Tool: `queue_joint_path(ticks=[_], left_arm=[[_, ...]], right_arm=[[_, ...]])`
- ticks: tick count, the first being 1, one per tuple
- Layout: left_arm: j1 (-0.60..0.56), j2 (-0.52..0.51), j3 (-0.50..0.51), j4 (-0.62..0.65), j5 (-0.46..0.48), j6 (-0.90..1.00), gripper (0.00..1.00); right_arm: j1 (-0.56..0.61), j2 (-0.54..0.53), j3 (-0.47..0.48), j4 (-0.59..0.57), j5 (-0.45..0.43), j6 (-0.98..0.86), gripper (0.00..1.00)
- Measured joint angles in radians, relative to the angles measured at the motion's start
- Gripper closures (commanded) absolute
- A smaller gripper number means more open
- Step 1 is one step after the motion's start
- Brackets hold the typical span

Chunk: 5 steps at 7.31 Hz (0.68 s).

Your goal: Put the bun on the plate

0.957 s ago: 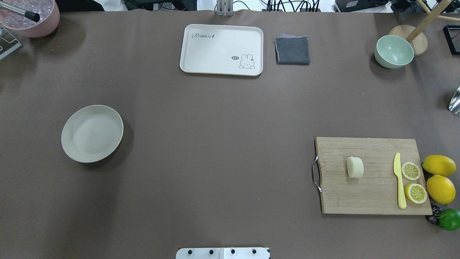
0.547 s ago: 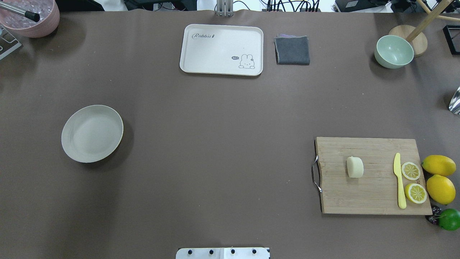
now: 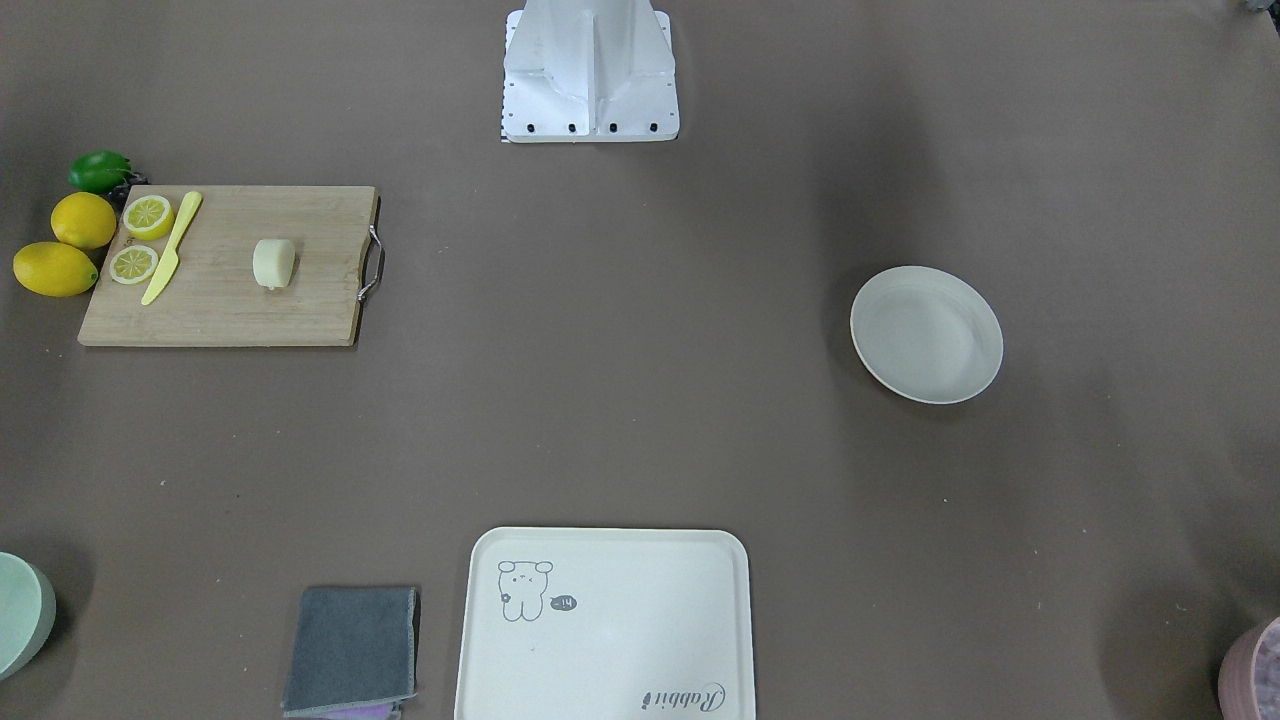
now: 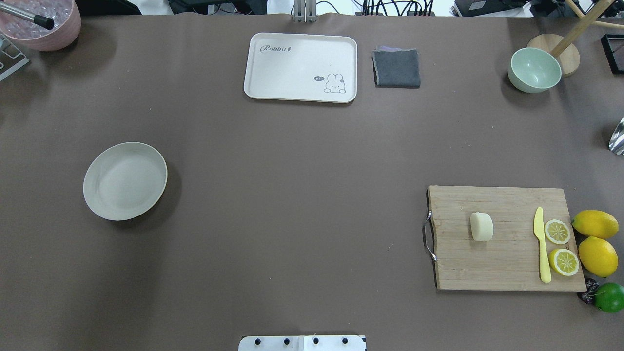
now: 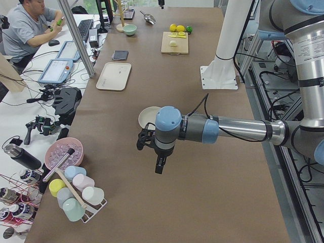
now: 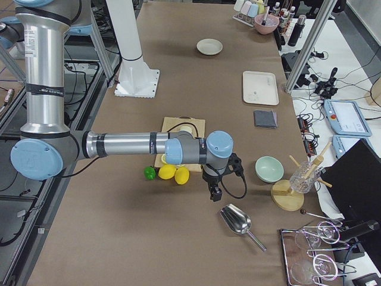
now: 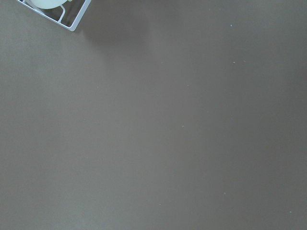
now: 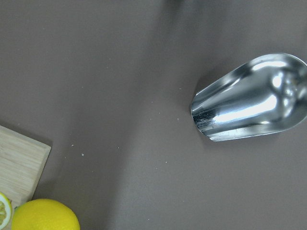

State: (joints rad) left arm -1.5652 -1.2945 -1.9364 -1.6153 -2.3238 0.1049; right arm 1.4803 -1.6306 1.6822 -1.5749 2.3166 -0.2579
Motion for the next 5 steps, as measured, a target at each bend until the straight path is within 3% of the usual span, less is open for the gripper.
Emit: queue_joint_path(ticks=[5], left_arm=[[0.003, 0.012, 0.001, -0.014, 0.001, -0.001, 0.03]], right_arm=[[0.0, -0.004, 0.003, 0.002, 0.005, -0.003, 0.0]])
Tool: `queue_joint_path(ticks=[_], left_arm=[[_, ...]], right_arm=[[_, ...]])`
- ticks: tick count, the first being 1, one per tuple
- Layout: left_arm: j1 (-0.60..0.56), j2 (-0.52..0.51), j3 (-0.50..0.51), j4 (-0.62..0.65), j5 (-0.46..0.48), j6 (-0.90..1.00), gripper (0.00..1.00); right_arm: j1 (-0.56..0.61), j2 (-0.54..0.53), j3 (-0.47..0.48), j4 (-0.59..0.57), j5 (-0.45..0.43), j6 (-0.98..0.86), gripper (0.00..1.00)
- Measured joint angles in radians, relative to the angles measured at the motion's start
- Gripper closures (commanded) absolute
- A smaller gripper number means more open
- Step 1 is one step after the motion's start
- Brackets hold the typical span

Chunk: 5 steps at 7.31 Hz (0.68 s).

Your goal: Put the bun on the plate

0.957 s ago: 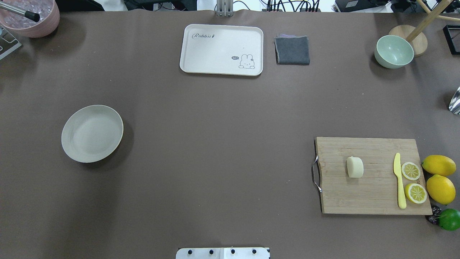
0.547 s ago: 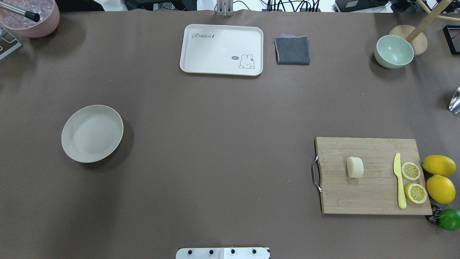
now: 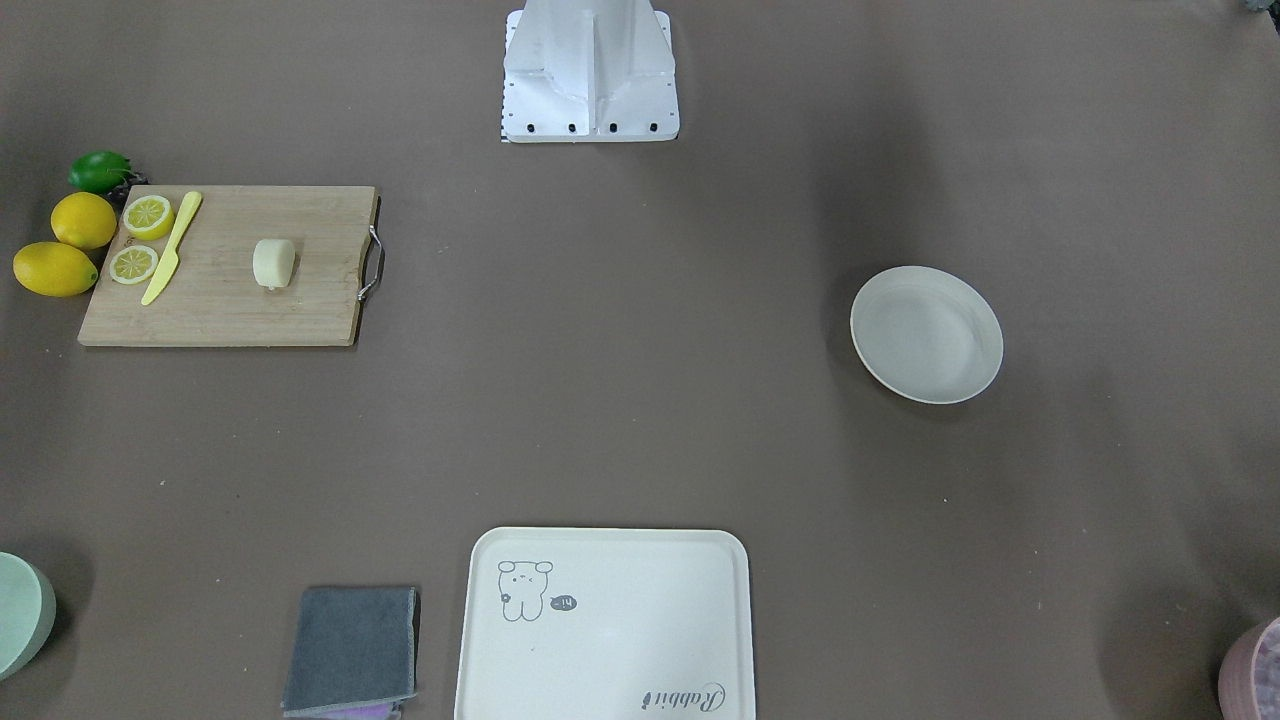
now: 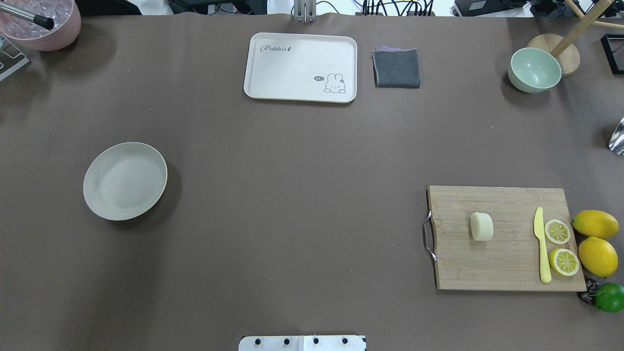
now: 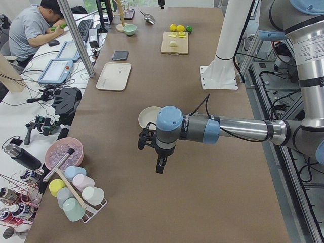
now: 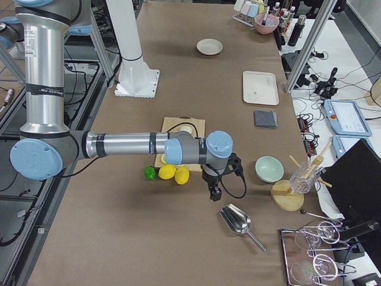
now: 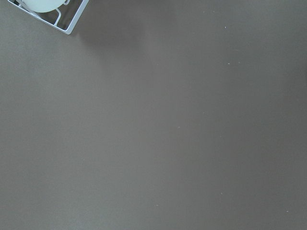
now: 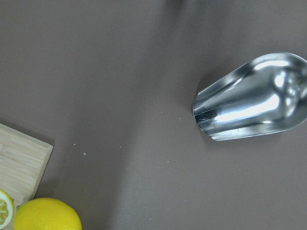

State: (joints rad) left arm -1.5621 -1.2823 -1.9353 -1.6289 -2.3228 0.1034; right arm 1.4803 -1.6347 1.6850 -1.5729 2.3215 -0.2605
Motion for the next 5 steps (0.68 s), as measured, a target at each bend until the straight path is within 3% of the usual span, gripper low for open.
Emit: queue_joint_path(ticks=[5], left_arm=[[0.002, -0.006, 0.004, 0.0, -0.005, -0.001, 0.03]], right_arm=[[0.0, -0.009, 0.0, 0.002, 0.002, -0.003, 0.0]])
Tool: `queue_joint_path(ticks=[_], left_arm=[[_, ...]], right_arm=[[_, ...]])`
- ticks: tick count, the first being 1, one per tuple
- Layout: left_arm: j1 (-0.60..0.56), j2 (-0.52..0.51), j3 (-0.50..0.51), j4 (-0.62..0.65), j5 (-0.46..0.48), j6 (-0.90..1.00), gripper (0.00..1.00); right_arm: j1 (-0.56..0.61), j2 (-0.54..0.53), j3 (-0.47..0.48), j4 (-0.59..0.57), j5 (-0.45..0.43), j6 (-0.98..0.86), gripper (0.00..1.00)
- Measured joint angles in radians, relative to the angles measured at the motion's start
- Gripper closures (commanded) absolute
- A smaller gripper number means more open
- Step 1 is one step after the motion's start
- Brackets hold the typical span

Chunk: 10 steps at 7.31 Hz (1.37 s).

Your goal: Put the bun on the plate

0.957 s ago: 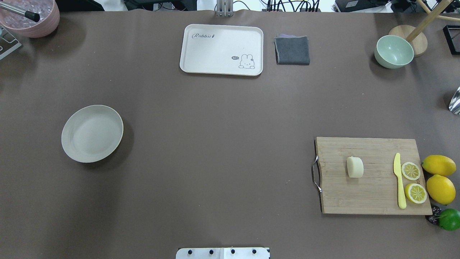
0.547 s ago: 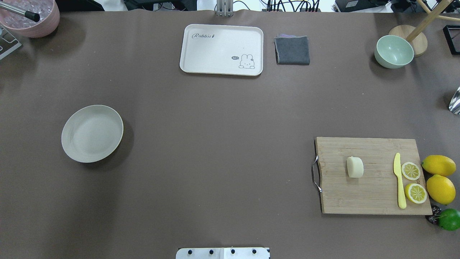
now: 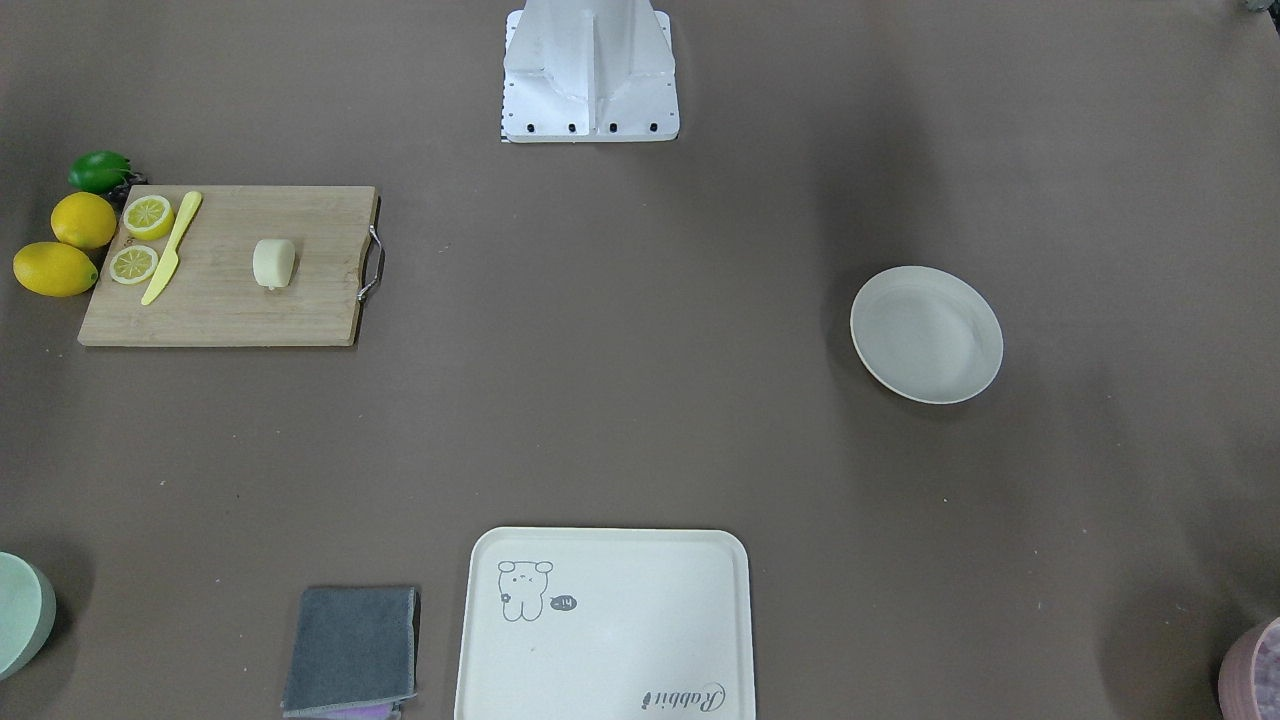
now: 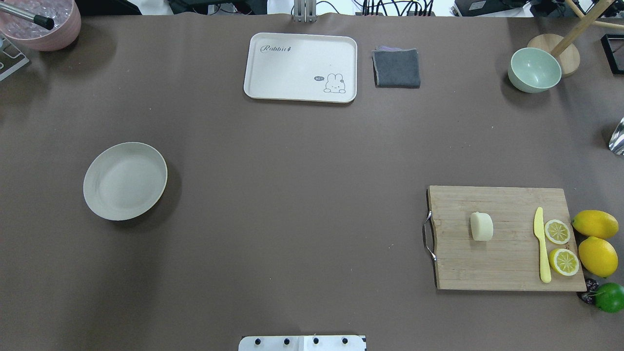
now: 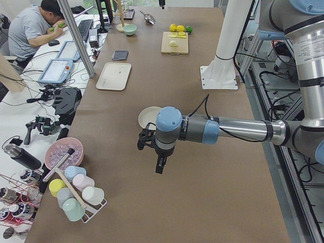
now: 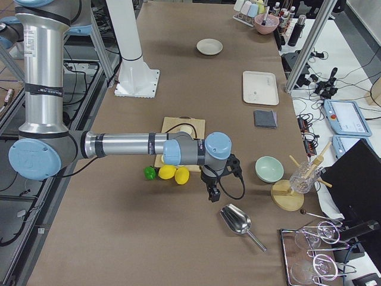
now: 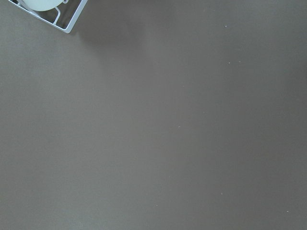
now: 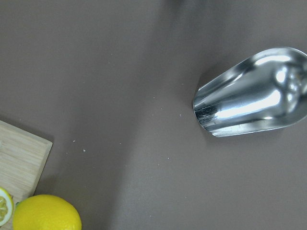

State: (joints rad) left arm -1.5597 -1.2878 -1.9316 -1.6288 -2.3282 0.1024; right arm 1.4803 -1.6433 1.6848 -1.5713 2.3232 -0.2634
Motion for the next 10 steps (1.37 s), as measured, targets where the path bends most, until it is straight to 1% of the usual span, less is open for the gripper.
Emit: queue_joint_path(ticks=[8, 9, 10], left_arm=[[0.007, 0.0, 0.012, 0.0, -0.002, -0.008, 0.03], [0.016, -0.003, 0.013, -0.001, -0.003, -0.022, 0.09], [0.04, -0.006, 0.013, -0.011, -0.002, -0.064, 0.1]], right_arm=[[0.0, -0.003, 0.005, 0.001, 0.003, -0.011, 0.0], [0.0, -0.007, 0.005, 0.001, 0.002, -0.014, 0.0], [-0.002, -0.012, 0.005, 0.001, 0.002, -0.014, 0.0]])
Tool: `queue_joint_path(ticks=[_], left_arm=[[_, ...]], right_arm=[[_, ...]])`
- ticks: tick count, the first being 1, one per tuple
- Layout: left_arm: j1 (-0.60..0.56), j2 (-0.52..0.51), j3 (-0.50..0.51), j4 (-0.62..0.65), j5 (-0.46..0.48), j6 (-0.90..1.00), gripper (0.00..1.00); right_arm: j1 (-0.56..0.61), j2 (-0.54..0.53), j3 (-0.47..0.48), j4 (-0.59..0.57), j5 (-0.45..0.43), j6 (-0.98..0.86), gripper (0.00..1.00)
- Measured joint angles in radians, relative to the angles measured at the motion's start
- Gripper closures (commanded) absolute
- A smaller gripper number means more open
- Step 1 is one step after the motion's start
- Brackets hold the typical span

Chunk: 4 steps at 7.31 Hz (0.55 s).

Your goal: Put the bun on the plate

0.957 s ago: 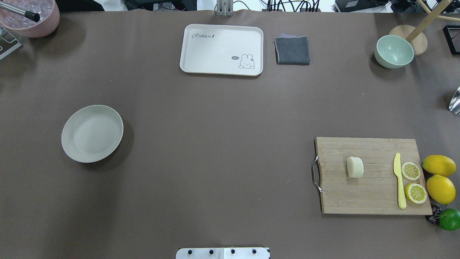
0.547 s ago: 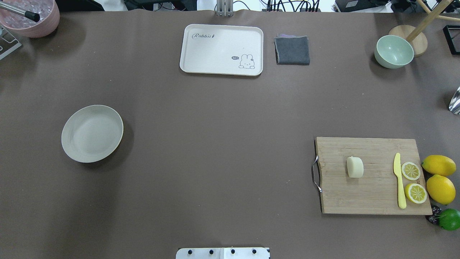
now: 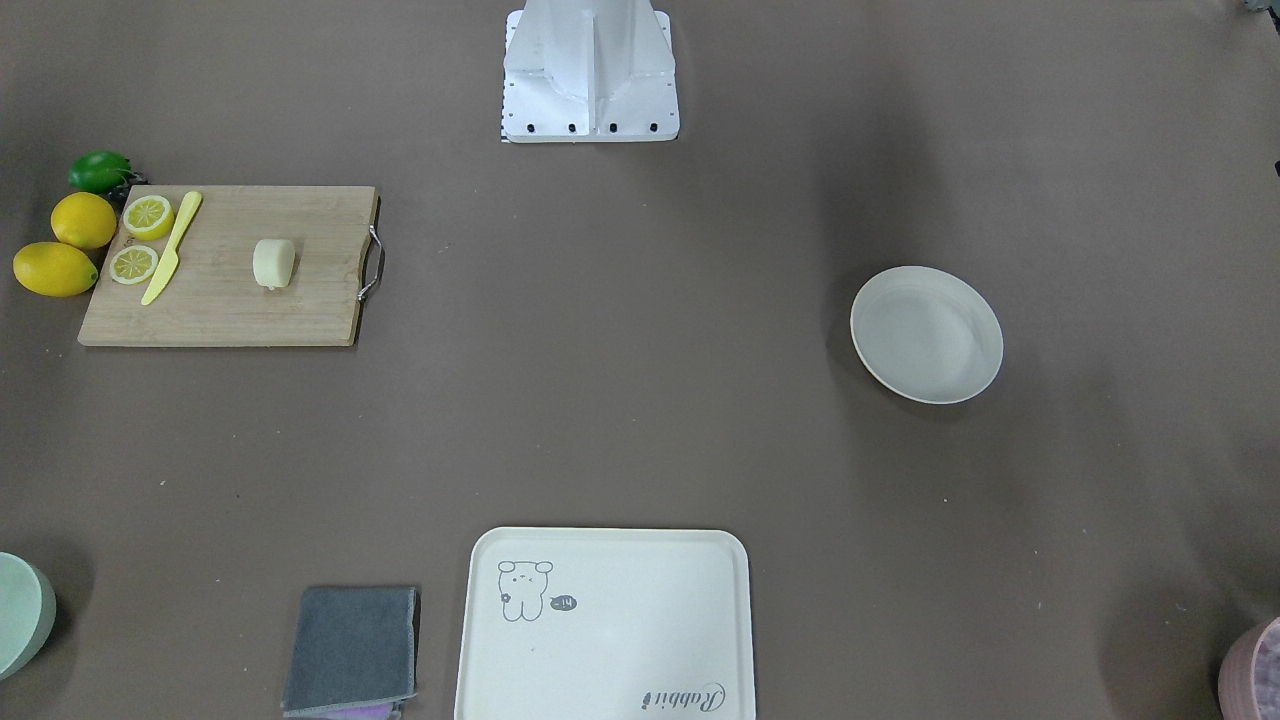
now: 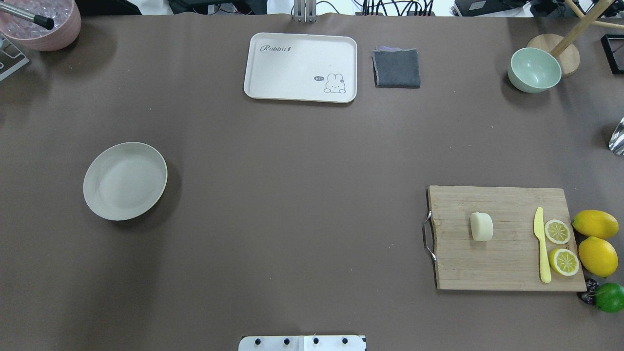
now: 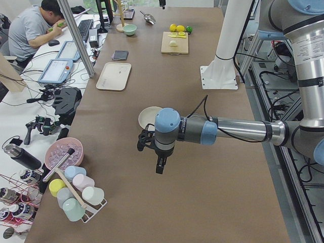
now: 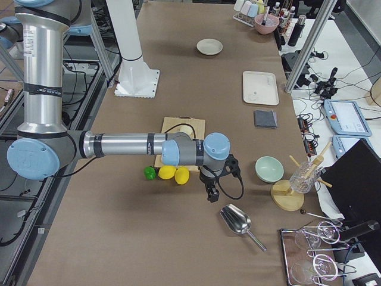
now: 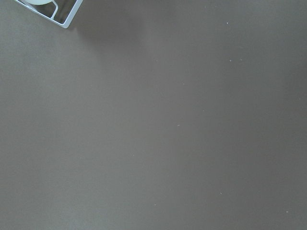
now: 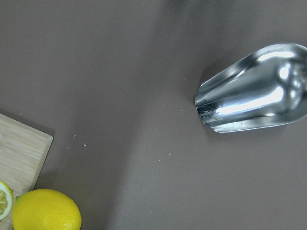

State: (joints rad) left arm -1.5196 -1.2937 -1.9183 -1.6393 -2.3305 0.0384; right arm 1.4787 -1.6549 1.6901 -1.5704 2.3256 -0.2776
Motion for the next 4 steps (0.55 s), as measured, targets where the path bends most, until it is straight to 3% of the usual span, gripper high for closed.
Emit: queue_joint_path(ticks=[3, 4], left_arm=[[0.176, -0.012, 0.024, -0.218, 0.003, -0.301, 0.1], [0.262, -0.024, 0.045, -0.315, 0.008, -0.416, 0.16]], right_arm=[[-0.007, -0.004, 0.005, 0.001, 0.004, 0.002, 0.0], [-0.011, -0.004, 0.006, 0.001, 0.013, 0.003, 0.0]])
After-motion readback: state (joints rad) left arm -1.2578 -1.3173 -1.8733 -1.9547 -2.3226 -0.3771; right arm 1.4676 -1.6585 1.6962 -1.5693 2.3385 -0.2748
